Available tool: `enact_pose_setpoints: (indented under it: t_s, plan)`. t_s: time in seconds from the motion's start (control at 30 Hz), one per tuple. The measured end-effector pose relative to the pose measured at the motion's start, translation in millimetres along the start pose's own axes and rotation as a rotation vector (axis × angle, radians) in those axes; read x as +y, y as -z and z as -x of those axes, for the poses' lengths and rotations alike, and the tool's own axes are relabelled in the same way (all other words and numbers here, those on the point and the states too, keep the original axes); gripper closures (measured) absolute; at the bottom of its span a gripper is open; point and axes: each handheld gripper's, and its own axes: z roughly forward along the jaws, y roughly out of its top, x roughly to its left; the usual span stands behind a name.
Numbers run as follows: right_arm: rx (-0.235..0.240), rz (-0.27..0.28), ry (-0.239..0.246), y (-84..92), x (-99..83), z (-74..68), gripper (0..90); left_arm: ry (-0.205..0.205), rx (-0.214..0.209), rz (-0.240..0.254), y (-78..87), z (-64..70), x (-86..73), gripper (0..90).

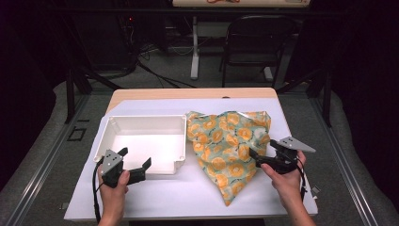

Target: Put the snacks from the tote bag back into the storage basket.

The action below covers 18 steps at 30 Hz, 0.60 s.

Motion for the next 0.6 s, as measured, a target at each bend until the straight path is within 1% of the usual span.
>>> enact_pose_setpoints:
  t_s: [0.03, 0.07, 0.1, 0.13, 0.17, 0.23, 0.3, 0.33, 0.37, 0.4, 0.43, 0.47, 0.5, 0.53, 0.6]
  plan:
    - [0.015, 0.018, -0.019, -3.8, 6.0, -1.4, 3.4, -0.008, 0.004, -0.011, -2.8, 3.9, 1.9, 5.0]
    - [0.015, 0.018, -0.019, -3.8, 6.0, -1.4, 3.4, -0.008, 0.004, -0.011, -2.8, 3.9, 1.9, 5.3]
    - [0.020, 0.025, -0.014, -6.1, 12.4, -2.1, 3.0, -0.008, -0.005, -0.005, -3.9, 8.0, 5.3, 5.7]
    - [0.020, 0.025, -0.014, -6.1, 12.4, -2.1, 3.0, -0.008, -0.005, -0.005, -3.9, 8.0, 5.3, 6.0]
    - [0.028, 0.022, -0.005, -9.9, 19.3, -2.8, 2.7, -0.016, -0.012, -0.004, -4.1, 11.8, 11.1, 6.4]
    - [0.031, 0.020, -0.005, -11.8, 22.1, -3.3, 3.4, -0.020, -0.016, -0.002, -4.3, 13.5, 14.1, 6.7]
    - [0.041, 0.013, 0.019, -15.9, 27.4, -5.5, 4.3, -0.027, -0.020, 0.001, -3.9, 17.8, 18.7, 7.4]
    - [0.041, 0.013, 0.019, -15.9, 27.4, -5.5, 4.3, -0.024, -0.026, 0.009, -3.3, 19.8, 20.1, 7.4]
    - [0.042, 0.004, 0.032, -15.7, 27.1, -6.5, 5.1, -0.021, -0.038, 0.008, -2.3, 21.3, 21.1, 9.2]
    - [0.042, 0.004, 0.032, -15.7, 27.1, -6.5, 5.1, -0.015, -0.047, 0.011, -2.0, 23.9, 21.6, 9.2]
    - [0.039, 0.007, 0.030, -15.5, 25.5, -6.9, 5.8, -0.022, -0.052, 0.007, -1.4, 26.4, 22.2, 10.7]
    - [0.046, 0.009, 0.019, -14.2, 21.1, -5.5, 9.8, -0.023, -0.053, 0.008, -1.0, 29.6, 22.6, 13.1]
    - [0.046, 0.009, 0.019, -14.2, 21.1, -5.5, 9.8, -0.028, -0.058, 0.006, -0.5, 31.7, 23.6, 13.1]
    - [0.059, 0.004, 0.006, -13.8, 15.8, -3.8, 15.0, -0.024, -0.061, 0.005, -0.6, 34.5, 25.3, 15.1]
    - [0.069, 0.002, 0.003, -14.4, 14.4, -3.4, 15.5, -0.009, -0.065, 0.010, -0.4, 38.3, 30.1, 15.2]
